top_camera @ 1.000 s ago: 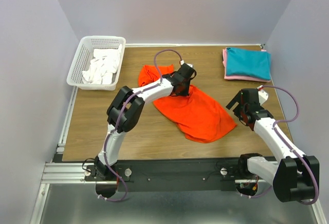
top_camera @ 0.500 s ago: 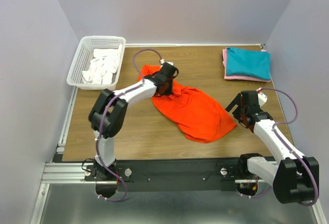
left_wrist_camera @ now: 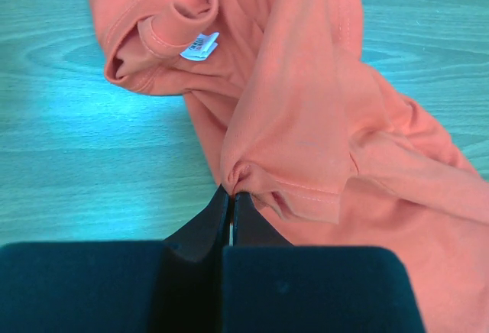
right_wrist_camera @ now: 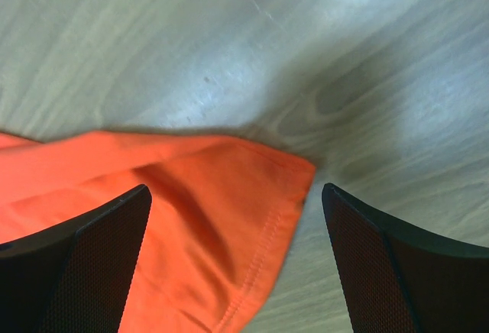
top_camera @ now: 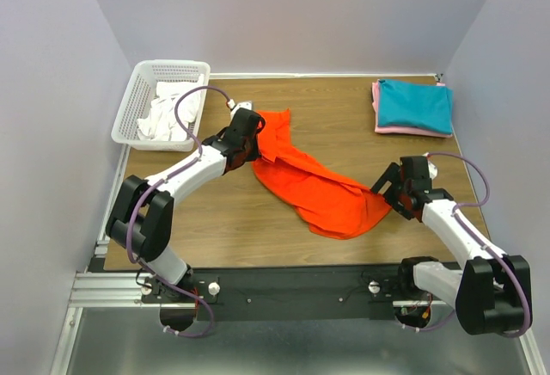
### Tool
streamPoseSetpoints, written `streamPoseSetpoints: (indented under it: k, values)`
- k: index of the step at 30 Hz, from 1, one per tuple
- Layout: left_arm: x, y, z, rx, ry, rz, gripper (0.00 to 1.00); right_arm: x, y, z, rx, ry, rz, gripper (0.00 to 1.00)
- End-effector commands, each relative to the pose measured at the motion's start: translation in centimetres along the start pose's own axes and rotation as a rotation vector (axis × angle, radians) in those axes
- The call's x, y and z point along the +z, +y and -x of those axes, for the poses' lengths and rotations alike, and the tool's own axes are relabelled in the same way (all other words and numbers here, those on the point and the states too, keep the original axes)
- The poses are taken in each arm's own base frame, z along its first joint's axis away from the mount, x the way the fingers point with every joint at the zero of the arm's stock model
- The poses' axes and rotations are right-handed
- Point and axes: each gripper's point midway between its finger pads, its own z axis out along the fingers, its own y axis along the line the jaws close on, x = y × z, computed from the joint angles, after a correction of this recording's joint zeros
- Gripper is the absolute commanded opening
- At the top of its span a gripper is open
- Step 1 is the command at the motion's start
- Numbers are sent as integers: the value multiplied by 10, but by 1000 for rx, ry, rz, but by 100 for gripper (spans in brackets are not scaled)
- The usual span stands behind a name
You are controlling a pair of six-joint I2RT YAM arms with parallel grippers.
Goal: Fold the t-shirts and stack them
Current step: Flatten the tshirt out
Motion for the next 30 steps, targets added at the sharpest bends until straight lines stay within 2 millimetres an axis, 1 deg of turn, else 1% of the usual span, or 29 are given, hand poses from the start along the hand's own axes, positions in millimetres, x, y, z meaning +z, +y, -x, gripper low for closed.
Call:
streamPoseSetpoints:
  k: [1,4,6,8,9,10,11,12,13,15,16,19,21,22,25,27,30]
  values:
    - [-6,-2,15,-26,-63,-14,0,-2,-8,-23,65,77,-6,98]
    - [-2,-2,14,-21,-56,-16,0,-3,-9,-26,106,78,-11,97]
    - [-2,-3,14,-16,-56,-19,0,-3,-11,-20,146,48,-33,97]
    - [-1,-2,15,-11,-58,-17,0,-3,-11,-12,174,13,-51,95]
    - [0,-2,15,-14,-59,-18,0,-4,-8,-6,199,-2,-48,92]
    - [-1,-2,15,-9,-58,-21,0,-4,-8,-2,201,-17,-53,91]
    - [0,-2,14,-7,-57,-22,0,-4,-7,2,197,-26,-56,91]
    - [0,-2,14,-7,-56,-24,0,-5,-5,7,173,-40,-58,88]
    - [0,-1,14,-6,-55,-22,0,-4,-9,11,161,-57,-78,86]
    - [0,0,14,-6,-56,-19,0,-4,-13,12,144,-63,-94,84]
    - [0,0,14,-6,-56,-19,0,-2,-17,9,139,-58,-111,80]
    - [0,-1,15,-8,-57,-24,0,2,-22,3,149,-34,-130,76]
    - [0,0,15,-6,-58,-22,0,7,-24,-3,143,-3,-148,76]
    - [0,0,15,-5,-57,-20,0,9,-24,-4,137,3,-152,69]
    - [1,0,15,-6,-55,-20,0,13,-25,-7,131,20,-168,62]
    - [2,1,15,-5,-53,-17,0,15,-27,-8,127,27,-174,59]
    - [3,2,14,-7,-48,-10,0,16,-29,-8,127,23,-182,52]
